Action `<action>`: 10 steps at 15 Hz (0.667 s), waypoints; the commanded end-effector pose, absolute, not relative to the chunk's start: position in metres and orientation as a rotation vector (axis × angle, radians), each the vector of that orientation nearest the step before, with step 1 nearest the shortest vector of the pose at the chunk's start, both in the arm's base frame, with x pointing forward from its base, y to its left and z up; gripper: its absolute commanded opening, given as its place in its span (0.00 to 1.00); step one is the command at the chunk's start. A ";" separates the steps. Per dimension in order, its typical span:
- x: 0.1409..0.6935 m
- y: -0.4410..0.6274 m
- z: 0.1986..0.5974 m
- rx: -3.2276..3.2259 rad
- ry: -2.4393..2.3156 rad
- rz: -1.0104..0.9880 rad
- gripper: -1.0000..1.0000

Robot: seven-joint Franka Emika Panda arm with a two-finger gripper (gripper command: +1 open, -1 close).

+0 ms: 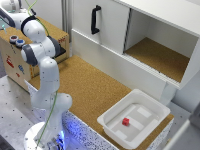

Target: Turn on the red light

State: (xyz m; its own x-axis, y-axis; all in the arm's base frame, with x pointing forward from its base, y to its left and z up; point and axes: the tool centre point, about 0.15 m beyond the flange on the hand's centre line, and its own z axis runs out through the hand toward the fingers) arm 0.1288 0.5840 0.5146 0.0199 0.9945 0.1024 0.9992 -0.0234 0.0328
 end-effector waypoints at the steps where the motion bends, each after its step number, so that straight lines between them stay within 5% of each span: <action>1: 0.140 0.632 0.535 -2.310 -2.256 0.095 0.00; 10: 0.149 0.625 0.506 -2.320 -2.205 0.163 0.00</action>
State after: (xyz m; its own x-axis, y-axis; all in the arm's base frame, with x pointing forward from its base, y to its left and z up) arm 0.1319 0.5926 0.5050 0.0185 0.9956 0.0914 0.9998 -0.0188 0.0015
